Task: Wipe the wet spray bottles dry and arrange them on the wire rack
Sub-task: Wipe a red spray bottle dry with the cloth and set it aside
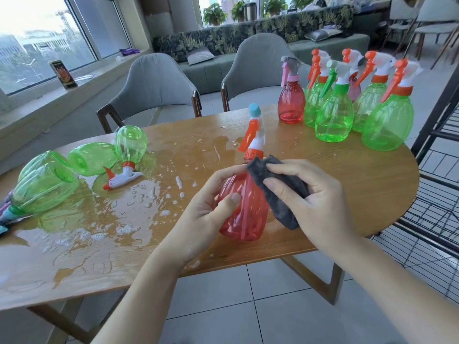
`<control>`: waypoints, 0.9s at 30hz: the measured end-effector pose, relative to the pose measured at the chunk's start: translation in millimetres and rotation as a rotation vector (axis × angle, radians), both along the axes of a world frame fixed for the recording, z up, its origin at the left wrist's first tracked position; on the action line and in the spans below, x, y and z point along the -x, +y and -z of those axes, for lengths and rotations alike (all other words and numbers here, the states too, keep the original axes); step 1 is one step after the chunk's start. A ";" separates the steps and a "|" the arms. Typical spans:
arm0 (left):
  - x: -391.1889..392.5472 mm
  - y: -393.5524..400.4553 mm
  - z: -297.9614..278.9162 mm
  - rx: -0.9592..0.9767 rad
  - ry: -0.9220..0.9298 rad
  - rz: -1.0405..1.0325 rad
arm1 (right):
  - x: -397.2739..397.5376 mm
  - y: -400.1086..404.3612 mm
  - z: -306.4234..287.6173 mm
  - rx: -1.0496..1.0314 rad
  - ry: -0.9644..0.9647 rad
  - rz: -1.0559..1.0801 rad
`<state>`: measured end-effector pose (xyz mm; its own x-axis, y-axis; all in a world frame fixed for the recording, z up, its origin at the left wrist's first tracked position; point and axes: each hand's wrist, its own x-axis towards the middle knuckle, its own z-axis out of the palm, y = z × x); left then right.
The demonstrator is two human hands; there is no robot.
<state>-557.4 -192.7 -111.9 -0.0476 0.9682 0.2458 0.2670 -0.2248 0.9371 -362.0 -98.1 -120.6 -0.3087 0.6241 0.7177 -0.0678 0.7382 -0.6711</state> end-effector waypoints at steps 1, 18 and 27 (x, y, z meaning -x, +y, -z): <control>-0.5 0.1 -0.3 0.002 0.006 -0.002 | 0.4 1.0 -0.8 0.014 0.011 -0.001; -0.5 8.5 4.6 0.070 -0.234 -0.056 | 3.9 -12.0 15.2 -0.346 -0.163 0.003; 7.6 3.7 8.8 0.033 -0.167 0.013 | 7.0 6.8 4.2 0.076 0.035 0.055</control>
<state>-565.0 -189.0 -120.7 -0.0725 0.9764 0.2036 0.1040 -0.1956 0.9751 -369.0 -91.3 -124.8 -0.2483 0.6925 0.6774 -0.0533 0.6885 -0.7233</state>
